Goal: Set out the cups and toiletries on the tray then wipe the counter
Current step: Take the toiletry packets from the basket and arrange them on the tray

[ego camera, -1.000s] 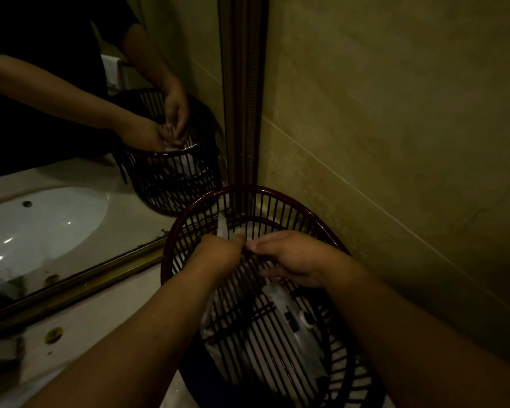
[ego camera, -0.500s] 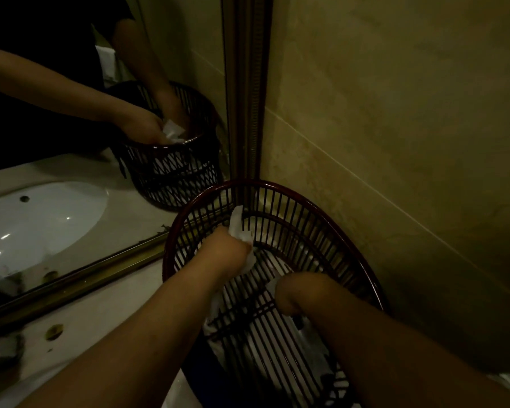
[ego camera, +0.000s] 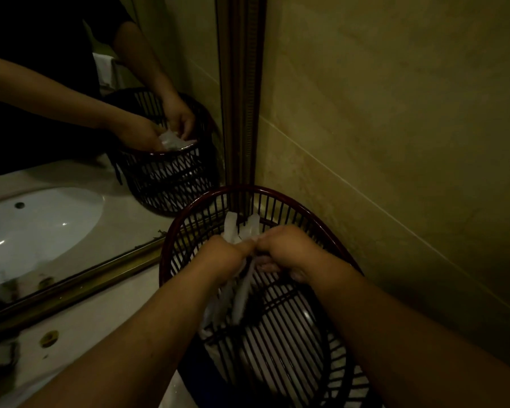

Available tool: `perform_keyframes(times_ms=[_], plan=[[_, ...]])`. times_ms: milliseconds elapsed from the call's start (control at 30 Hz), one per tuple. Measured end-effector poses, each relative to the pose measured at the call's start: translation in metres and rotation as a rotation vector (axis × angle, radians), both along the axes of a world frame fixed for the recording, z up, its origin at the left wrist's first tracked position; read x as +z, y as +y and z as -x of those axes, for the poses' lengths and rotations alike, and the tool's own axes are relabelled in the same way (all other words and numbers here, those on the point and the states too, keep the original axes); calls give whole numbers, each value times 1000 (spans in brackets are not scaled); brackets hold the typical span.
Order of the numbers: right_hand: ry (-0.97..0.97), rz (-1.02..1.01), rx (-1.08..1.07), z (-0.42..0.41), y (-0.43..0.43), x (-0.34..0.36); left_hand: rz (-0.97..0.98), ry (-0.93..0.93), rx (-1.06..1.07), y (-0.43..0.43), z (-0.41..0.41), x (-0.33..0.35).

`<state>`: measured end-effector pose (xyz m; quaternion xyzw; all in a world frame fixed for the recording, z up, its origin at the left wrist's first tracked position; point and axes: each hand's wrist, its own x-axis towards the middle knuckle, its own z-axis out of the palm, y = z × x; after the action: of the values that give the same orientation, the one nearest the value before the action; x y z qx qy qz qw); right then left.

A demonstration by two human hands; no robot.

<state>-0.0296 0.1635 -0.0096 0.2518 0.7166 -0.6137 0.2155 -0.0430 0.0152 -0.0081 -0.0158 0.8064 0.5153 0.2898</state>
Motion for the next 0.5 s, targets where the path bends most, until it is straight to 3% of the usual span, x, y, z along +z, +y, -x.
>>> perform_keyframes(times_ms=[67,133,300,500], plan=[[44,257,-98,-2,0,2,-85,-73,75,-2,1,-2],[68,363,-131,-4,0,3,-134,-96,123,-4,0,-2],[54,315,-201,-2,-3,-5,-146,-135,183,-2,0,-5],[108,162,-185,-2,-4,-11,84,-3,138,1,4,-7]])
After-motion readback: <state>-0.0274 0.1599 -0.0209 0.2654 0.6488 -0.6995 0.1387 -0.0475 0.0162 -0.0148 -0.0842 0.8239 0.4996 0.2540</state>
